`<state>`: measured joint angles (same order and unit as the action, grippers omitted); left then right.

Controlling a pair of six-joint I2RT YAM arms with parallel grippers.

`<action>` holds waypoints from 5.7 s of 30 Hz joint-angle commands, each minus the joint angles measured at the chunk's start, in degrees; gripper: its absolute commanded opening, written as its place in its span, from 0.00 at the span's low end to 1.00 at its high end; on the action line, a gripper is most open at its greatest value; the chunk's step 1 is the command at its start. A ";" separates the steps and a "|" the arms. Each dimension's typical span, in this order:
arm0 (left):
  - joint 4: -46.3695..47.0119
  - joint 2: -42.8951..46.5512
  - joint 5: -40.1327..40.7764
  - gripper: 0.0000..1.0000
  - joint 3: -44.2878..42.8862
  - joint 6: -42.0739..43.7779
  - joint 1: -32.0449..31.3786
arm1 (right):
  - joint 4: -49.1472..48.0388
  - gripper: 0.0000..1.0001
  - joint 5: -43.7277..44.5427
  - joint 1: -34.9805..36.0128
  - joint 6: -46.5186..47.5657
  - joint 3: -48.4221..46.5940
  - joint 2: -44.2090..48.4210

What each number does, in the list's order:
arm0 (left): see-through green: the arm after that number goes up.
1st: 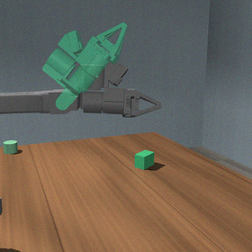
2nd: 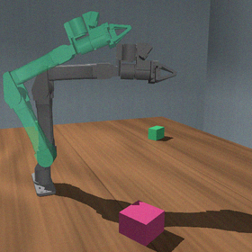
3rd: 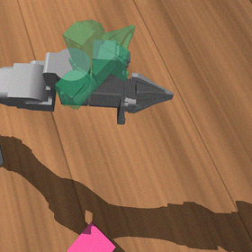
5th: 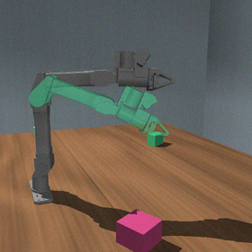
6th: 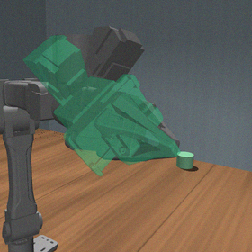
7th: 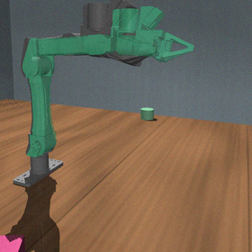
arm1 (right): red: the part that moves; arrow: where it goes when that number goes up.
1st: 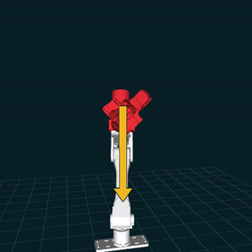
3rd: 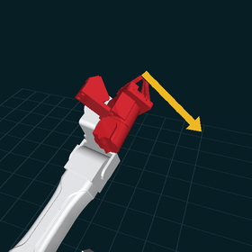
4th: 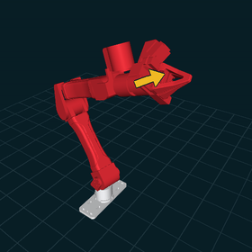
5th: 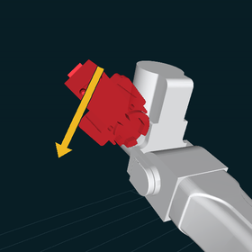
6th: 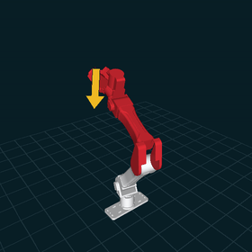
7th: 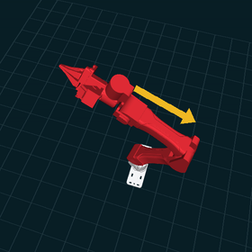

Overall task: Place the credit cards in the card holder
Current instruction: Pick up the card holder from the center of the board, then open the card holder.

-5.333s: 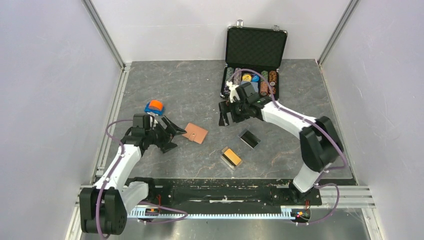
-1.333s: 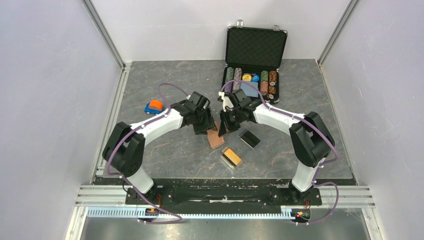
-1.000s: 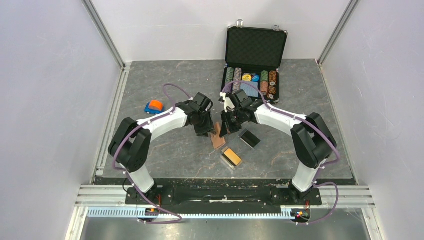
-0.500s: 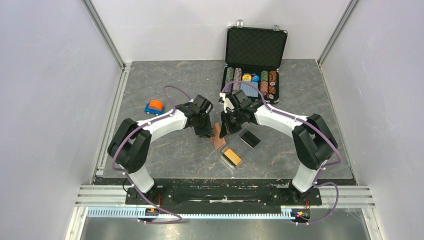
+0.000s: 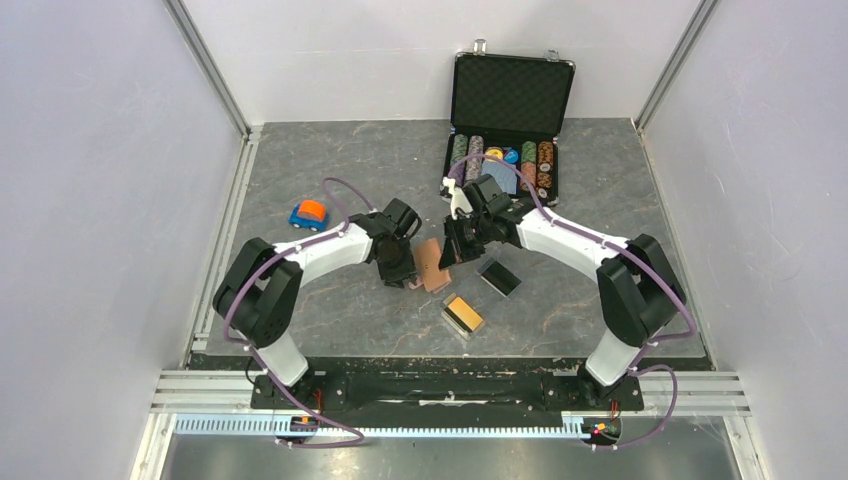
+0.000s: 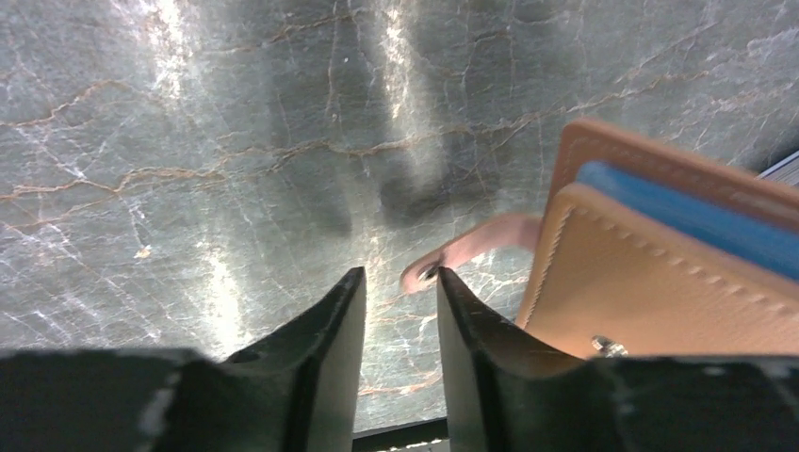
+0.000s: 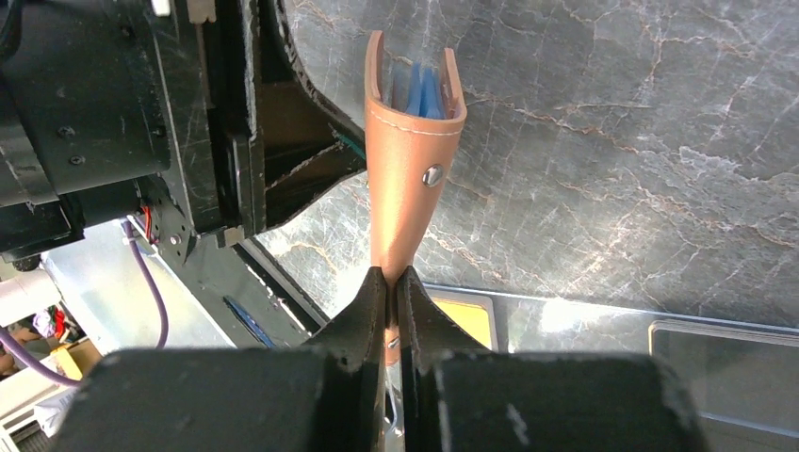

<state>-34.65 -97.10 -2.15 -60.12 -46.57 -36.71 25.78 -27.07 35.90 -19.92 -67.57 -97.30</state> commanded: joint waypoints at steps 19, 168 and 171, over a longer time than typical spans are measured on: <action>29.18 16.61 -15.89 0.67 17.26 -4.84 7.79 | -3.50 0.00 -7.46 -3.99 -2.42 0.57 5.94; 21.43 35.87 -39.85 0.02 -4.58 50.49 4.74 | -4.45 0.71 -30.56 -1.19 19.45 -0.65 20.68; 22.30 35.60 -40.21 0.02 -4.57 49.51 4.80 | -5.95 0.57 -27.09 -0.85 17.86 -0.60 21.03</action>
<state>-17.45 -61.25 -41.54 -62.33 5.17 -31.97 17.34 -60.34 34.46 -4.43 -65.67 -76.93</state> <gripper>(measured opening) 0.051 0.659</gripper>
